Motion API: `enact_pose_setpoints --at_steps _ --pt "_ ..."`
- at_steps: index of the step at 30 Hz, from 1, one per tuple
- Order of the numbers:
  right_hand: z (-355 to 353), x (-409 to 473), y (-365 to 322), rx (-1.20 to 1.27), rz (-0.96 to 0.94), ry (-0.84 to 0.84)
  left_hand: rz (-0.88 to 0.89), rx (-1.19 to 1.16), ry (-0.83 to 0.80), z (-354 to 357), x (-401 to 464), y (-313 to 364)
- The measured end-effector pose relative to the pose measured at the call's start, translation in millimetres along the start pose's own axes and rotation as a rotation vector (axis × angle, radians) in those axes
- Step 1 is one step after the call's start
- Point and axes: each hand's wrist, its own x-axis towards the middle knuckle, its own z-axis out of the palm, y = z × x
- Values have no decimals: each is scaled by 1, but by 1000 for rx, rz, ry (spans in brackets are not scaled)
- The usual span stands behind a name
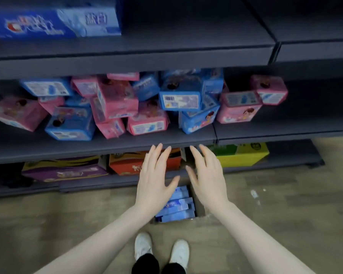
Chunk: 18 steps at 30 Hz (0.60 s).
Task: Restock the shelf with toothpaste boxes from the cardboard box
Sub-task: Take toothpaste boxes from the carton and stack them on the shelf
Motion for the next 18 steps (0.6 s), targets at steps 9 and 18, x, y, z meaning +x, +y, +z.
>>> enact_pose_setpoints --at_steps 9,18 --pt "126 -69 59 -112 141 -399 -42 207 -328 117 -46 -106" --pt "263 -104 135 -266 130 -778 -92 327 -584 249 -75 -214"
